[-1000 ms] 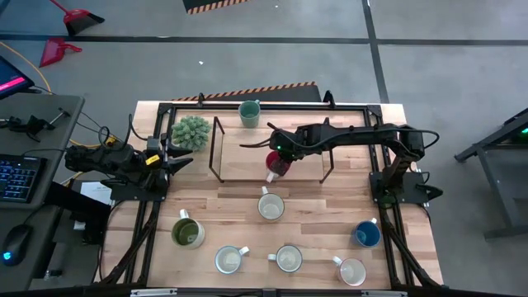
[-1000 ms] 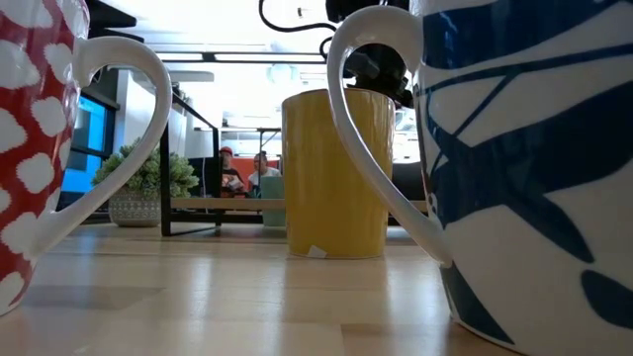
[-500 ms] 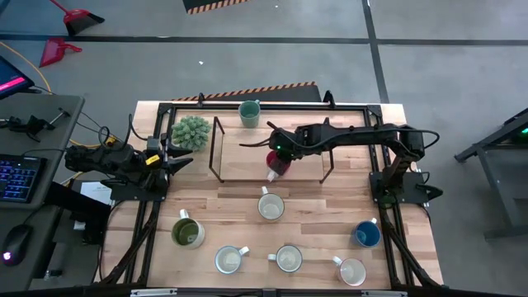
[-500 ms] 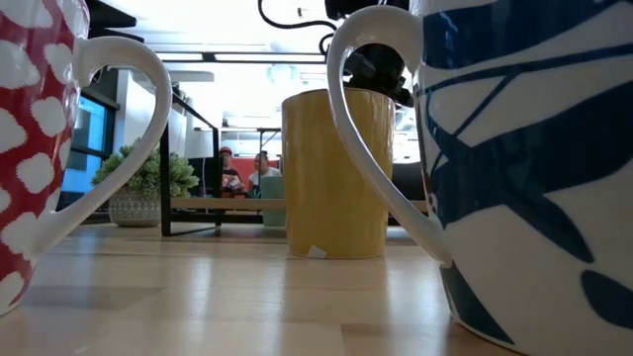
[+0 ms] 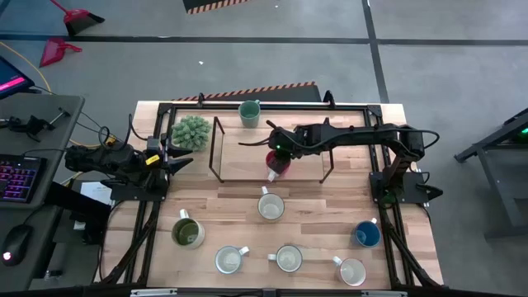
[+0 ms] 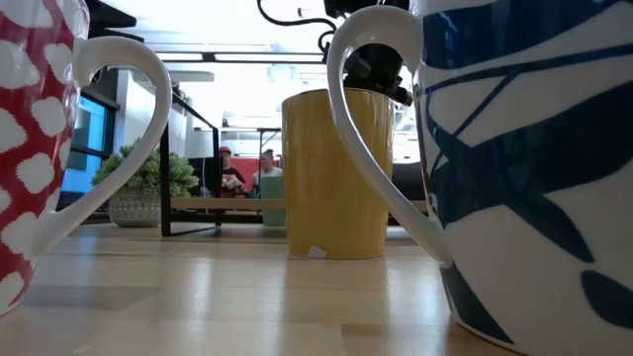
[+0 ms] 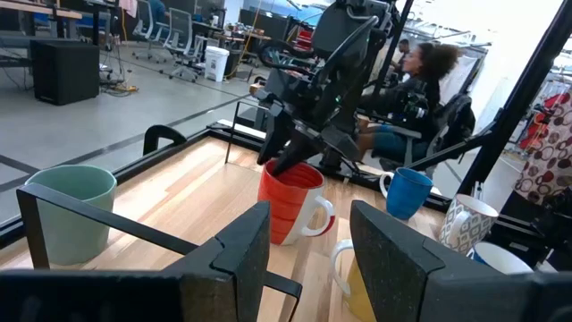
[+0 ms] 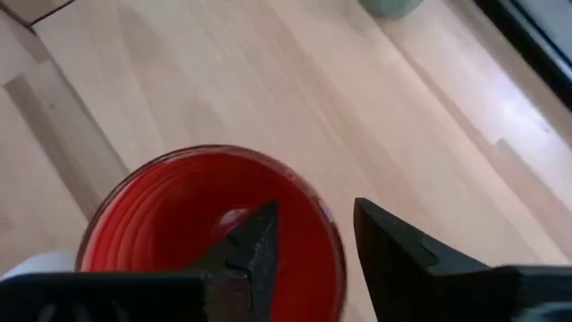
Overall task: Place coffee mugs
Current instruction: Put the green mug on the shelf
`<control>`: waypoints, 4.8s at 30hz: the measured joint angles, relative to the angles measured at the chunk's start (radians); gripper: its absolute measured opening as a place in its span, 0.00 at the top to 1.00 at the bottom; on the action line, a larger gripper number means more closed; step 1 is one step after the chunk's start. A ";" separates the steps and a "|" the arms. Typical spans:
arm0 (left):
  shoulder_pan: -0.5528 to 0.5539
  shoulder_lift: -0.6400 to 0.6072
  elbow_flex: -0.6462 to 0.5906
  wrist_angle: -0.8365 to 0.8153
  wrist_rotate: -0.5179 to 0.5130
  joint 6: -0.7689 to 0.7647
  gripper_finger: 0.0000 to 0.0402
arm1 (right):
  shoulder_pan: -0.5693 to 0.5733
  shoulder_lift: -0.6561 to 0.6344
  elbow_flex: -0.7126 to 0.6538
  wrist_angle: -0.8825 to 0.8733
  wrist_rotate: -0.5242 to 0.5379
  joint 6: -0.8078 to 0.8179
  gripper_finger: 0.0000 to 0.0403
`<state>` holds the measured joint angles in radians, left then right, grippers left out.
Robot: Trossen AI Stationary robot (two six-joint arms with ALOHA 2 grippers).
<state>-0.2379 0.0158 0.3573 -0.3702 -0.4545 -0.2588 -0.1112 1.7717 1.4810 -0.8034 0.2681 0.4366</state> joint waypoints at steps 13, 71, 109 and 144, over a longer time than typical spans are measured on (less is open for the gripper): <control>0.000 0.000 0.000 -0.001 0.000 0.000 0.64 | 0.010 0.000 0.282 -0.066 0.011 -0.128 0.69; 0.000 0.000 0.000 0.161 -0.004 -0.002 0.64 | 0.382 -1.177 -1.012 0.575 -0.281 -0.154 0.80; 0.470 0.990 0.833 0.051 0.041 0.253 0.52 | 0.380 -1.176 -1.012 0.599 -0.137 -0.043 0.80; 0.855 1.795 1.205 -0.330 0.502 0.218 0.52 | 0.380 -1.176 -1.012 0.527 -0.173 0.037 0.80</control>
<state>0.6170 1.8113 1.5623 -0.7002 0.0473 -0.0409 0.2684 0.5955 0.4690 -0.2759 0.0956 0.4732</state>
